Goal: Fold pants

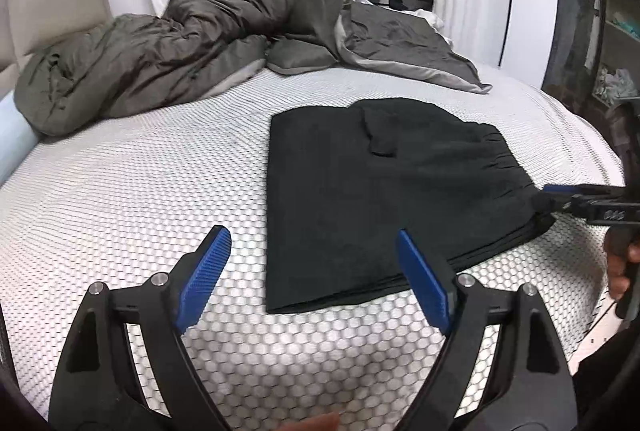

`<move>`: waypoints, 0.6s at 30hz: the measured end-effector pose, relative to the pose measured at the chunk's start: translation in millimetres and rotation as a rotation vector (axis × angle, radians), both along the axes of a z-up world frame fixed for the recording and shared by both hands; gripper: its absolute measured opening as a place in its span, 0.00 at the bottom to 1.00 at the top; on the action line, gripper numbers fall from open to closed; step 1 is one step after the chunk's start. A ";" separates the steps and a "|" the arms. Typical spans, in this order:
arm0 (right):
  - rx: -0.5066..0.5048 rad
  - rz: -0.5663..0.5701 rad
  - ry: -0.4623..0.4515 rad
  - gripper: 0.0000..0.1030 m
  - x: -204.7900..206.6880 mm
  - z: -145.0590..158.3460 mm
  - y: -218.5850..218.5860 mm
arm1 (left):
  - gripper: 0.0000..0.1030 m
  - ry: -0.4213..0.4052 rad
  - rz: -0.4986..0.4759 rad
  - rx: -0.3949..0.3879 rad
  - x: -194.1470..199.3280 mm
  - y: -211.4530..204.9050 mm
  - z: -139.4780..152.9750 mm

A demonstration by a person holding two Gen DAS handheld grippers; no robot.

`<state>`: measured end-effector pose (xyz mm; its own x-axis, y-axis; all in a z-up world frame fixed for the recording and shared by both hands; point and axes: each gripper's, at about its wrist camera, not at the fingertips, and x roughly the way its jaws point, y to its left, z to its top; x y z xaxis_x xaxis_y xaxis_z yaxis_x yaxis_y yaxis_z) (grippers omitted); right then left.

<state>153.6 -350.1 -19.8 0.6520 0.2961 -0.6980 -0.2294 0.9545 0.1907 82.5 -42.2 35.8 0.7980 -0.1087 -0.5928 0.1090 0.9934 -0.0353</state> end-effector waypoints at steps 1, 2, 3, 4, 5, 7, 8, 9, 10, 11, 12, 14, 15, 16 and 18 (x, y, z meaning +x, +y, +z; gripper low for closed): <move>0.001 -0.004 -0.019 0.70 -4.4 3.4 -1.3 | 0.84 -0.008 0.008 0.001 -2.9 2.5 1.5; 0.010 -0.006 -0.047 0.76 -10.5 8.1 -2.5 | 0.86 -0.017 0.014 -0.001 -5.8 4.3 3.2; 0.027 -0.006 -0.082 0.87 -16.2 12.0 -3.4 | 0.90 -0.031 0.021 -0.007 -10.6 7.0 6.1; 0.041 -0.012 -0.119 0.92 -25.0 18.5 -7.5 | 0.98 -0.042 0.027 -0.010 -13.9 8.8 8.5; 0.057 -0.024 -0.163 0.94 -31.7 24.8 -9.6 | 0.99 -0.060 0.034 -0.016 -18.2 9.3 12.2; 0.095 -0.003 -0.220 0.99 -49.4 34.3 -14.0 | 0.99 -0.085 0.048 -0.024 -26.8 12.1 18.1; 0.111 0.011 -0.247 1.00 -59.4 38.7 -16.8 | 0.99 -0.090 0.053 -0.030 -31.4 13.8 20.1; 0.121 0.014 -0.270 1.00 -67.0 41.2 -17.1 | 0.99 -0.094 0.056 -0.034 -34.9 14.3 21.9; 0.125 0.014 -0.284 1.00 -72.1 42.6 -17.7 | 0.99 -0.099 0.056 -0.041 -40.2 14.9 22.9; 0.130 0.012 -0.306 1.00 -79.2 44.3 -17.8 | 0.99 -0.105 0.055 -0.047 -45.6 14.9 22.9; 0.132 0.010 -0.326 1.00 -85.3 45.2 -17.1 | 0.99 -0.107 0.056 -0.049 -49.3 13.9 23.1; 0.128 0.023 -0.368 1.00 -97.0 46.6 -15.4 | 0.99 -0.121 0.059 -0.055 -58.6 12.4 21.1; 0.122 0.029 -0.384 1.00 -104.6 46.5 -14.9 | 0.99 -0.128 0.059 -0.054 -61.4 11.3 20.7; 0.112 0.038 -0.402 1.00 -112.4 46.7 -15.0 | 0.99 -0.136 0.055 -0.053 -63.7 9.9 19.8; 0.082 0.051 -0.434 1.00 -120.9 47.2 -9.0 | 0.99 -0.142 0.040 -0.038 -64.5 7.0 17.4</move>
